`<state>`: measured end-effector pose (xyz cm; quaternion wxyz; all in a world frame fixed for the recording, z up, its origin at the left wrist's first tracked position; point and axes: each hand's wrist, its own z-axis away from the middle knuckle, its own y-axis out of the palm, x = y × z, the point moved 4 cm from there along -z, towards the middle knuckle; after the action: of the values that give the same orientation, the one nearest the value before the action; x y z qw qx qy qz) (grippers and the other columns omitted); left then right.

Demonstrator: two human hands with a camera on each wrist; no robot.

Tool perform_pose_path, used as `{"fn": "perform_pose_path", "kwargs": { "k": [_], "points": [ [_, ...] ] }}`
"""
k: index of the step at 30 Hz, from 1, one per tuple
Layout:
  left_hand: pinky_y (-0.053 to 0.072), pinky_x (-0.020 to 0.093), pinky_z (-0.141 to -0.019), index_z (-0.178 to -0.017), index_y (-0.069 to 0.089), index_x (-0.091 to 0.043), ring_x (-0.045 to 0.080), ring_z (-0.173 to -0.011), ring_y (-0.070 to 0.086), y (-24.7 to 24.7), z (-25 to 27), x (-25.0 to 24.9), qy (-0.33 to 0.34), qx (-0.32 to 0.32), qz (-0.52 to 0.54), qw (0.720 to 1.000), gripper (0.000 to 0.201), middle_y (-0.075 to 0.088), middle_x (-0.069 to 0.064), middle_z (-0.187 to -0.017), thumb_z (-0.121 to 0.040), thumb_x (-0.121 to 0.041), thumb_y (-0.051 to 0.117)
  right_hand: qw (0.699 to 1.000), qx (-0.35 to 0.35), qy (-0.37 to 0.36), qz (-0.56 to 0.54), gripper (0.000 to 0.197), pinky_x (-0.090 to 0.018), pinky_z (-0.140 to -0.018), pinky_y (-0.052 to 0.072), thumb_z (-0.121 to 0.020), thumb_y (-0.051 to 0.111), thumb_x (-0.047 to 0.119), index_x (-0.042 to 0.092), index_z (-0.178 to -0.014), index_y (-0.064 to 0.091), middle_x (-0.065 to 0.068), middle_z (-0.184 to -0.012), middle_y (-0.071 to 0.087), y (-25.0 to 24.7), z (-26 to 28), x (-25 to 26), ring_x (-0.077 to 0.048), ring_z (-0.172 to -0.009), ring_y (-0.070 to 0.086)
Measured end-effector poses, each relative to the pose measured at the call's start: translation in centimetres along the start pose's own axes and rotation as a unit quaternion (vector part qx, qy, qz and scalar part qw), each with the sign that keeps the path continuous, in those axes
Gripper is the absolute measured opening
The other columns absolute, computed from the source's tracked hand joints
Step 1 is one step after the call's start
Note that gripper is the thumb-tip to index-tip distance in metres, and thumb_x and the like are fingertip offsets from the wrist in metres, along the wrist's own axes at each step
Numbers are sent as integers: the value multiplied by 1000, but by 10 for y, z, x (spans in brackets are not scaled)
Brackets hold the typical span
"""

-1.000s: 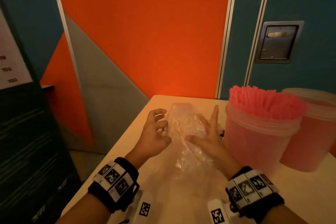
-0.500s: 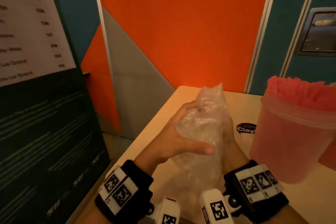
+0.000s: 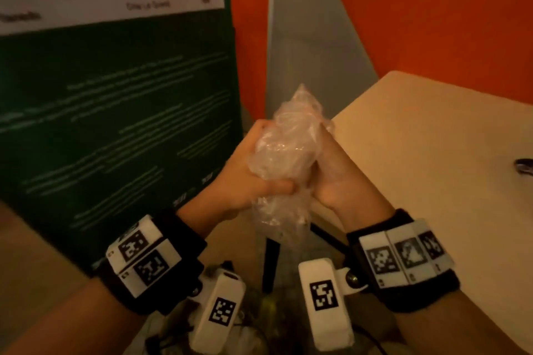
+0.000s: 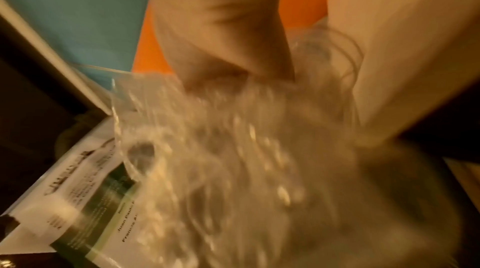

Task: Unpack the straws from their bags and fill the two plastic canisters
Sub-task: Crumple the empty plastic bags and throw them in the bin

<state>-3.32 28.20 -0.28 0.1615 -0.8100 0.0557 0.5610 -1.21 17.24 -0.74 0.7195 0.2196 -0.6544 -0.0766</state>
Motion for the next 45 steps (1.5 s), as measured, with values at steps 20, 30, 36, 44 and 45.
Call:
{"fn": "perform_pose_path", "kwargs": {
  "k": [20, 30, 36, 44, 45],
  "points": [
    [49, 8, -70, -101, 57, -23, 1, -83, 58, -35, 166, 292, -414, -214, 45, 883, 30, 60, -10, -95, -77, -20, 74, 756, 213, 166, 597, 34, -22, -68, 45, -75, 71, 18, 32, -67, 42, 8, -94, 45, -29, -9, -299, -12, -85, 50],
    [6, 54, -116, -142, -6, -43, 29, -143, -6, 2, 226, 396, -567, -66, -13, 821, 120, 0, -5, -153, -57, -47, 80, 671, 108, 312, 664, 31, -26, -97, 39, -93, 46, 16, 16, -120, 61, -8, -132, 52, -100, 1, -426, -24, -121, 48],
    [54, 56, -74, -146, 14, -38, 24, -112, 61, 16, 265, 457, -645, -83, -232, 724, 98, 53, 3, -134, -61, -86, 27, 734, 145, 385, 541, 31, -30, -105, 38, -77, 66, 37, 23, -104, 59, -10, -129, 54, -98, 21, -455, -24, -120, 49],
    [42, 33, -92, -134, 23, -15, 26, -119, 38, -14, 268, 439, -655, -145, -333, 663, 90, 29, 10, -132, -70, -60, 68, 723, 89, 422, 539, 18, -20, -63, 43, -91, 53, 8, 21, -80, 59, 4, -81, 57, -122, 26, -457, -21, -90, 57],
    [41, 34, -95, -133, 25, -11, 27, -120, 40, -14, 268, 445, -637, -144, -325, 684, 76, 30, 12, -133, -80, -49, 65, 722, 88, 422, 541, 26, -19, -59, 40, -92, 51, 9, 26, -73, 52, 7, -75, 52, -123, 26, -455, -19, -84, 55]
  ]
}}
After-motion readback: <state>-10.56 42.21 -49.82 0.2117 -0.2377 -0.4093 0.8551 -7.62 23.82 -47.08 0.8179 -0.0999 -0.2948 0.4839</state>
